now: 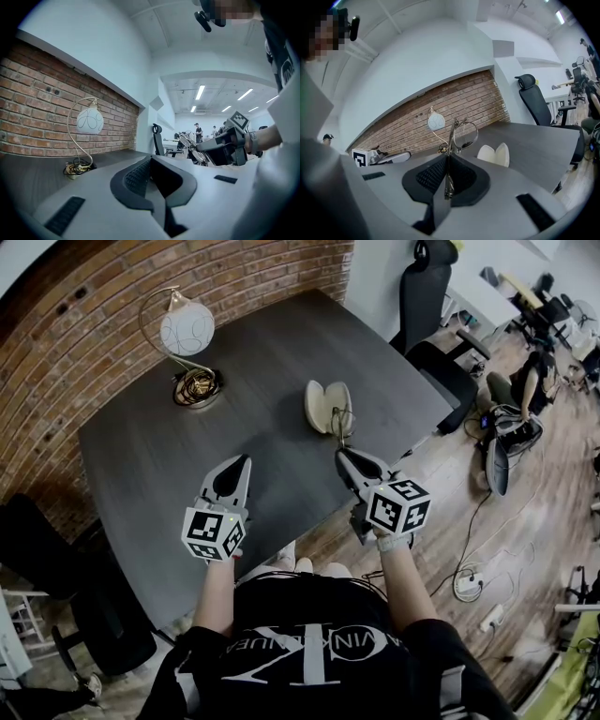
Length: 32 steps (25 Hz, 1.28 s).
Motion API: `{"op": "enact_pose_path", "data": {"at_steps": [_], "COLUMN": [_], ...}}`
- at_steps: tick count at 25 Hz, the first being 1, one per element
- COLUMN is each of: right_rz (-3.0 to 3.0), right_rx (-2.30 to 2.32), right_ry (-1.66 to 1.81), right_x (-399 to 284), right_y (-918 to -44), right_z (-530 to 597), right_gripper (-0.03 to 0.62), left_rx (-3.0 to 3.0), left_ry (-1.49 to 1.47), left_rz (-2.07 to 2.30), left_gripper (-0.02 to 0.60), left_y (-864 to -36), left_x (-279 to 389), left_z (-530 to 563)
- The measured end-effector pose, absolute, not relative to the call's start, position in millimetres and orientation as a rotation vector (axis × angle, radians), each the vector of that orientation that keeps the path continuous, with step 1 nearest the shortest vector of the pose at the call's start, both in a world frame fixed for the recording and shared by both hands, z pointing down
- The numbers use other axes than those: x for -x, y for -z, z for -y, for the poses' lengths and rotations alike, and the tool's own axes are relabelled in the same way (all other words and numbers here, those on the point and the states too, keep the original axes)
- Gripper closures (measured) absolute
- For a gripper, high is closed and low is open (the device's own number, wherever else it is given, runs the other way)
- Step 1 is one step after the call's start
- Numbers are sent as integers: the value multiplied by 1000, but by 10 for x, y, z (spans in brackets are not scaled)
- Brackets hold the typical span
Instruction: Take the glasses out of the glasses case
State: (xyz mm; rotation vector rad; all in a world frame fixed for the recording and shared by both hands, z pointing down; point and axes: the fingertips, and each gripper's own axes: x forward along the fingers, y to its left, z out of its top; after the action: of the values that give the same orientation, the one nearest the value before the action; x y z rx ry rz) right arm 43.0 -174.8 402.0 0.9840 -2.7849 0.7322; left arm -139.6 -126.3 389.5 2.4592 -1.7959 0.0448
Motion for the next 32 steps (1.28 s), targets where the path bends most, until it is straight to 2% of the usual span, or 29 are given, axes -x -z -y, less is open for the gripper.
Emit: {"op": "enact_pose_path", "data": {"at_steps": [32], "right_rz": [2801], "right_rx": [-975], "right_ry": [-749], "right_x": [-466], "right_y": [-4114], "right_z": [1616], "right_gripper": [558], "left_rx": [-2420], "left_ry": [-59], "left_rz": [1836], "left_gripper": [566], "left_y": [-4023], "left_x": [1469], "left_z": [1118]}}
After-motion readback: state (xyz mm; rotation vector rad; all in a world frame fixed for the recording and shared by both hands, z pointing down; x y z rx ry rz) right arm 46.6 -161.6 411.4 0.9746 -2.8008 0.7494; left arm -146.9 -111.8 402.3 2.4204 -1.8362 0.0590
